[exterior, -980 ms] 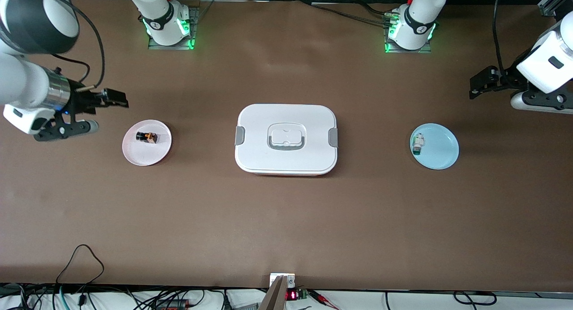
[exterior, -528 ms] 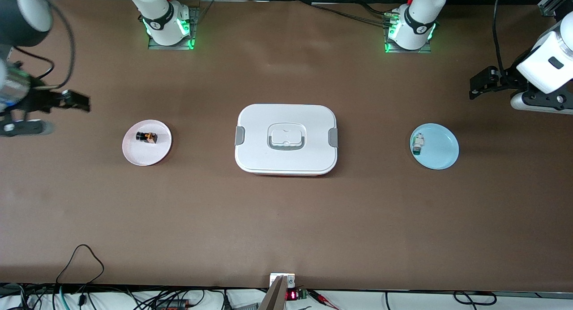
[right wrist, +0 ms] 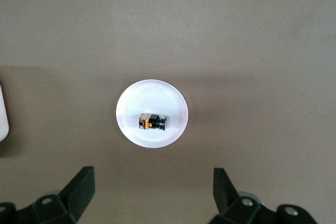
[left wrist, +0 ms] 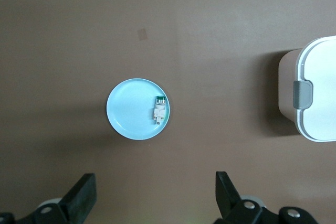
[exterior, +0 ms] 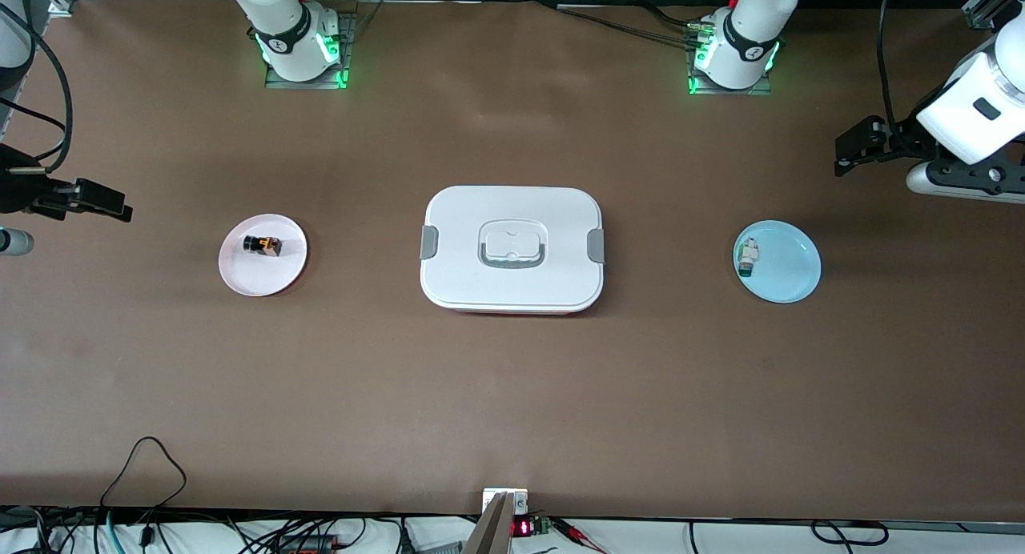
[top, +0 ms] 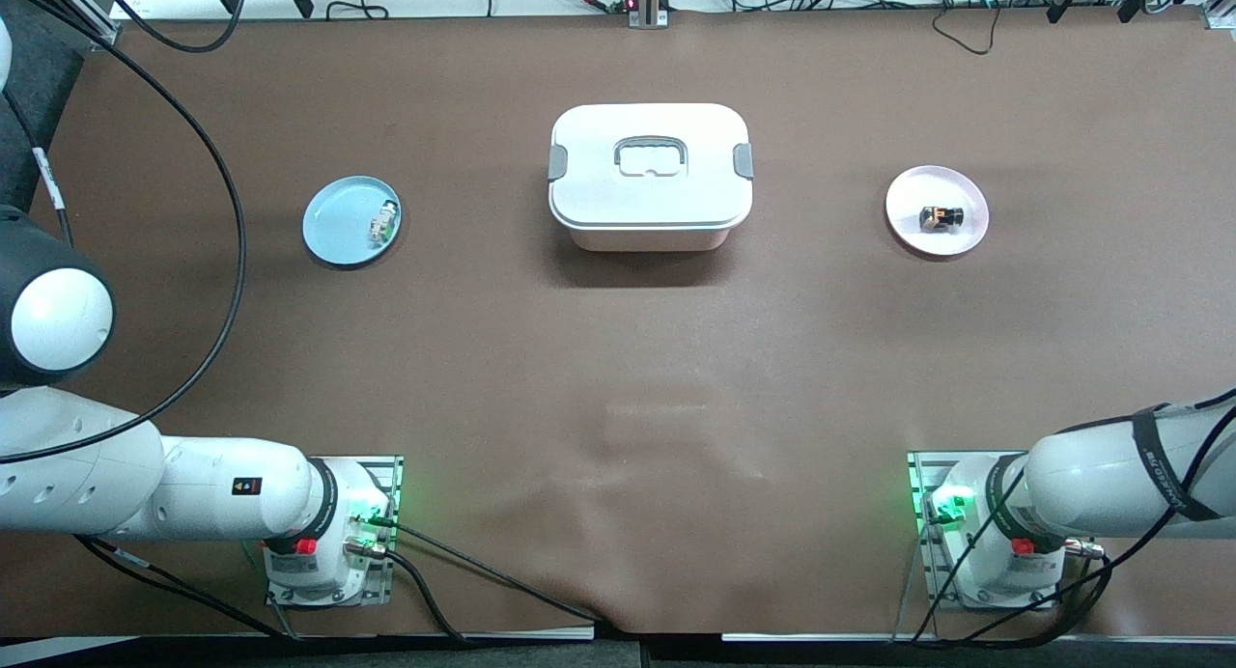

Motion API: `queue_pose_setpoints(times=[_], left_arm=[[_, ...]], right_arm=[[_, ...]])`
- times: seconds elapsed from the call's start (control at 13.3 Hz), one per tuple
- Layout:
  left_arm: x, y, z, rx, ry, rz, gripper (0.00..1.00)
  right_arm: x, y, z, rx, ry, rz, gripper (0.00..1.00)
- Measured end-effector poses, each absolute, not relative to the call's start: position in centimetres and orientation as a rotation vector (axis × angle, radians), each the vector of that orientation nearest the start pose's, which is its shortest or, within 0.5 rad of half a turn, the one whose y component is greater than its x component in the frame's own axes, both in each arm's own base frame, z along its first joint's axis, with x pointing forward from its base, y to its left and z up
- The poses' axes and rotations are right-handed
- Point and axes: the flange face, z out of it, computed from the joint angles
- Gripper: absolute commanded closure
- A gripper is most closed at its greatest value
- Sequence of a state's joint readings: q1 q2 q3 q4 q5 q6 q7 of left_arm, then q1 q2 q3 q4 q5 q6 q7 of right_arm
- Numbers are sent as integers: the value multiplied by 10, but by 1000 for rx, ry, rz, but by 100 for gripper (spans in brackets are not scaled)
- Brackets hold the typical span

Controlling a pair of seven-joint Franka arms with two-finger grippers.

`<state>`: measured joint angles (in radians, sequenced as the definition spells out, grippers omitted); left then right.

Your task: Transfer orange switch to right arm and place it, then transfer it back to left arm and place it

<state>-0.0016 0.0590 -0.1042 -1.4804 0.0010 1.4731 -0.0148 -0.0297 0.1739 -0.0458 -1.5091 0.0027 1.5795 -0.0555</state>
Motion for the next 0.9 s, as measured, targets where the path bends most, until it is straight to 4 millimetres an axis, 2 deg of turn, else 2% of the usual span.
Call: queue_pose_setpoints(times=[0.38,0.9], left_arm=[[560,-57,626,-3138,138,104,0],[560,-57,626,-3138,110,103,0]], right_arm=[[584,-21,553,-3173,29,183,0],[536,-25,570,-3172,46,132,0]])
